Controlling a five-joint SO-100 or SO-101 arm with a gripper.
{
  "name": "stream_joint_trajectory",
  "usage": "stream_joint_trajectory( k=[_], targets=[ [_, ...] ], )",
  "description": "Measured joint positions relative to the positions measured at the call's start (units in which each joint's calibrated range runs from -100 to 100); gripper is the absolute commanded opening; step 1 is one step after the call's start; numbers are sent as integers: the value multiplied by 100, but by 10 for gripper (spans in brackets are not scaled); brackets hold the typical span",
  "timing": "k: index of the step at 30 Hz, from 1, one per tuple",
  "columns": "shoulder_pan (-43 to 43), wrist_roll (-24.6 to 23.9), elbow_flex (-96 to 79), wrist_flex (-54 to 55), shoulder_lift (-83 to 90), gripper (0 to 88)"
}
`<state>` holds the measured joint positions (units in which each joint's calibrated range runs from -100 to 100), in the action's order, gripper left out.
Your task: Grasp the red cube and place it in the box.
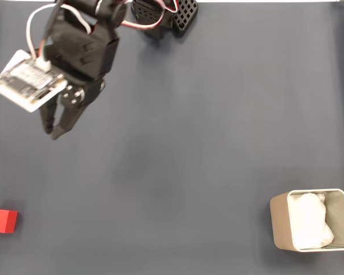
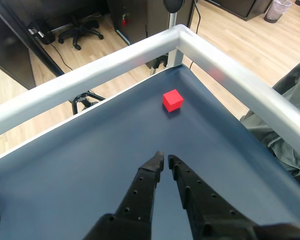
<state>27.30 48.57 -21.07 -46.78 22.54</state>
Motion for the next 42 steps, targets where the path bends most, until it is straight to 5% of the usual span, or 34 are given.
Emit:
stream_joint_trajectory(
  k=[42],
  targets=[
    [430, -234, 4304, 32, -4959, 145]
  ],
)
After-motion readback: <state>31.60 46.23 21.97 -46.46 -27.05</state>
